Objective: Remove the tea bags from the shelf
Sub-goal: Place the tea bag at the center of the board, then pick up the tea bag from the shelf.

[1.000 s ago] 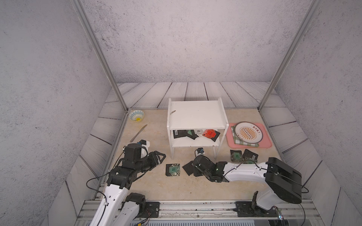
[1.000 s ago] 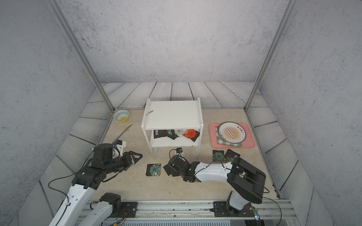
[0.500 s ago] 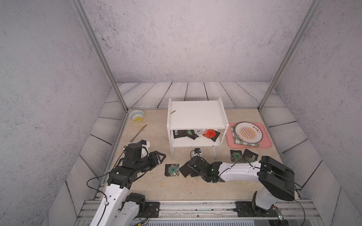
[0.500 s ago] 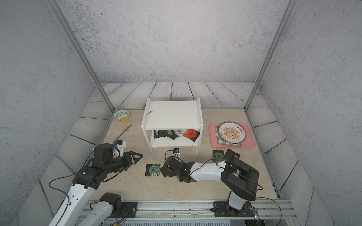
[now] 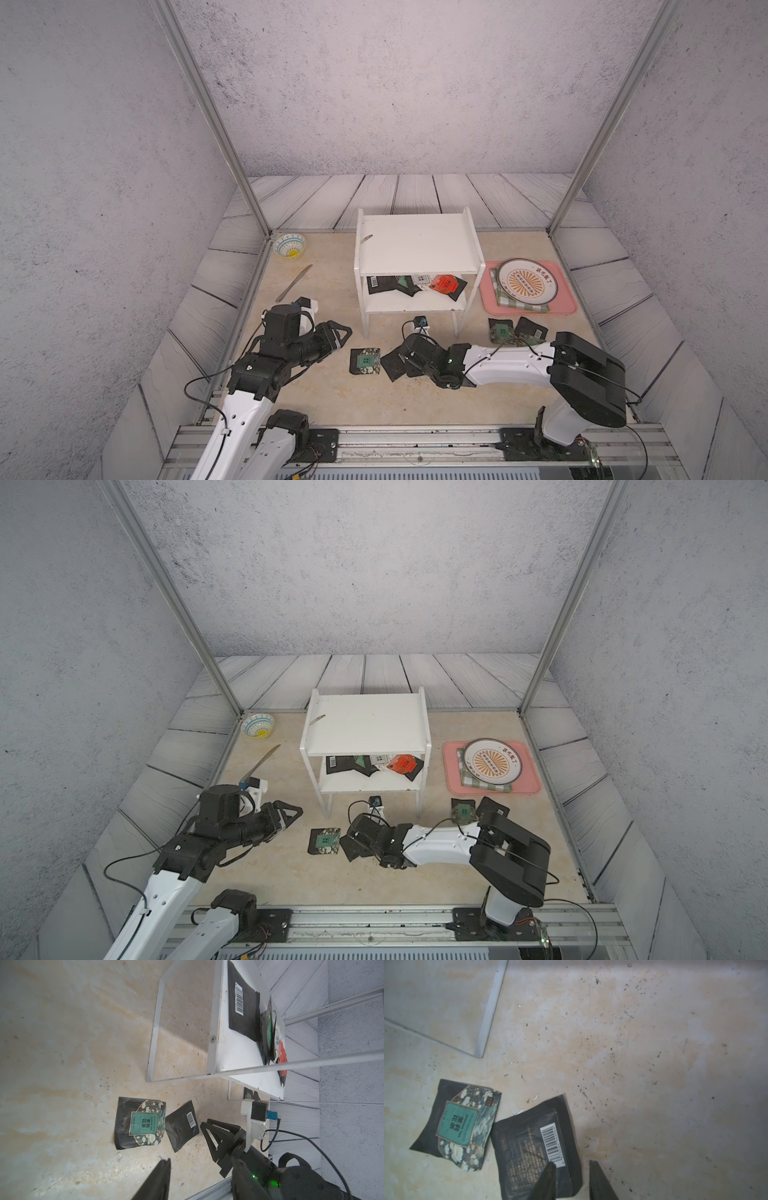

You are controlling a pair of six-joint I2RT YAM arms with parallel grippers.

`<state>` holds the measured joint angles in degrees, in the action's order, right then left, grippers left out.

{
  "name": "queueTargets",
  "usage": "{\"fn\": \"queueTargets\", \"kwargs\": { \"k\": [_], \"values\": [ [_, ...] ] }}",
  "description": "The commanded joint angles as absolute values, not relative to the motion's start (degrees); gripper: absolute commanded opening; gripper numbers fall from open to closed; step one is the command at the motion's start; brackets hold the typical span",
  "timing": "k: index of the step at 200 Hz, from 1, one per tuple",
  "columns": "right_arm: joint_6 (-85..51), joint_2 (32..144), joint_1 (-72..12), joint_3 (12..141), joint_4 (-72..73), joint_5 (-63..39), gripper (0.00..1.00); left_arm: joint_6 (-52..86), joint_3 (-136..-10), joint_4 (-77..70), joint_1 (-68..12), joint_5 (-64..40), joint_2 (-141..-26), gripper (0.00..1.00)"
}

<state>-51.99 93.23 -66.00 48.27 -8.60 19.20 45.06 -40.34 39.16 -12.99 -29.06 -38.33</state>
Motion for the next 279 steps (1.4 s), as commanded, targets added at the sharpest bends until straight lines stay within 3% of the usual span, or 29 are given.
{"fn": "queueTargets", "kwargs": {
  "k": [1, 71, 147, 211, 279],
  "values": [
    [-50.8, 88.7, -66.4, 49.5, -11.9, 21.4, 0.31, 44.9, -41.4, 38.5, -13.4, -28.4, -38.5, 0.52],
    [-45.4, 81.7, -68.2, 52.7, -21.3, 22.0, 0.31, 45.9, -44.0, 39.2, -13.4, -26.4, -39.2, 0.52],
    [-40.9, 70.5, -68.6, 63.5, -40.6, 23.9, 0.32, 45.3, -49.6, 41.7, -13.4, -24.2, -42.9, 0.54],
    [-40.2, 67.0, -68.2, 81.9, -61.8, 30.4, 0.55, 44.3, -55.4, 39.6, -13.0, -25.8, -49.8, 0.65],
    [-35.8, 66.7, -59.5, 99.1, -72.7, 30.6, 0.58, 42.5, -61.5, 36.4, -10.7, -29.9, -57.8, 0.66]
  ]
}}
